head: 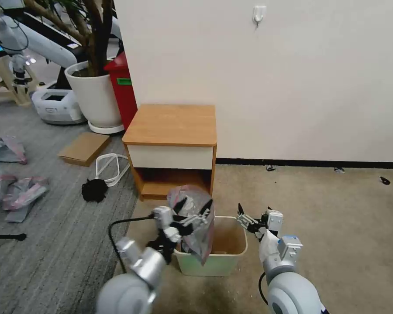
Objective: Pick up the garbage bag from the table and place it over the trash can.
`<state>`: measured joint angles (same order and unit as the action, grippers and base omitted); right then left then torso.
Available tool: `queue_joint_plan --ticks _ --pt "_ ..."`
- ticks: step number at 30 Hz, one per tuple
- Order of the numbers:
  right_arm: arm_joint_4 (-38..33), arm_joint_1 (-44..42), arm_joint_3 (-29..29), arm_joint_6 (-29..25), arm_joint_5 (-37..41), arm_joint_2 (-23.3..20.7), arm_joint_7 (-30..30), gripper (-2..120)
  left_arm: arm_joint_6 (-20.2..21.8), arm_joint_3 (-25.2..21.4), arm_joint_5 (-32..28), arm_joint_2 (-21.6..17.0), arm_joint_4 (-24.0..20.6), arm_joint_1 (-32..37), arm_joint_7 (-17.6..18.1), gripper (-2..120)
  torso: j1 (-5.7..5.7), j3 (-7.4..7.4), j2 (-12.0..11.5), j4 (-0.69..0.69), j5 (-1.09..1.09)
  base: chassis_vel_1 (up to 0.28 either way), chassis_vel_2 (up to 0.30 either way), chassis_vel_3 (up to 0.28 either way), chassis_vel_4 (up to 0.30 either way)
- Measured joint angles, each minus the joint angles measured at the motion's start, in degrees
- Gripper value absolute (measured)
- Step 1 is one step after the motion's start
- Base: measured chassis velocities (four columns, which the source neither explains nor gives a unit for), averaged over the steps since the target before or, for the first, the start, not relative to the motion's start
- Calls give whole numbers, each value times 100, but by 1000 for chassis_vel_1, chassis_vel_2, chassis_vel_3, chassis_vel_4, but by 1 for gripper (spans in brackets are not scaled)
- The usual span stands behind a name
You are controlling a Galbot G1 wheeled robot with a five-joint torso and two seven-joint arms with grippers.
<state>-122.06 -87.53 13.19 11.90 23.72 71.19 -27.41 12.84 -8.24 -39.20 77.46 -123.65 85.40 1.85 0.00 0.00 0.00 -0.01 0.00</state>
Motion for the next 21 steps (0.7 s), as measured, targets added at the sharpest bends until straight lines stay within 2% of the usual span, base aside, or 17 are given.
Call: queue_joint_plan --ticks 4,6,8,14,20,21 --pt "-8 -50 57 -29 -1 10 3 100 253 126 100 61 -240 49 441 100 0 0 0 0 1 0 0 0 0" --pt "-8 -57 65 -36 -1 12 3 100 314 121 147 62 -273 68 492 100 0 0 0 1 1 0 0 0 0" --pt "-7 -89 73 -77 -1 25 10 100 632 70 473 34 -490 227 883 100 0 0 0 1 1 0 0 0 0" --pt "16 -84 28 -92 3 28 17 100 752 -73 819 20 -694 360 1163 100 0 0 0 1 0 0 0 0 0" --pt "18 -70 -44 -94 3 28 26 100 1029 -333 1026 -18 -939 537 1424 100 0 0 0 2 -1 0 0 0 0" --pt "20 -76 -67 -101 1 31 30 100 1171 -419 1041 -29 -968 561 1574 100 0 0 0 1 0 0 0 0 0"
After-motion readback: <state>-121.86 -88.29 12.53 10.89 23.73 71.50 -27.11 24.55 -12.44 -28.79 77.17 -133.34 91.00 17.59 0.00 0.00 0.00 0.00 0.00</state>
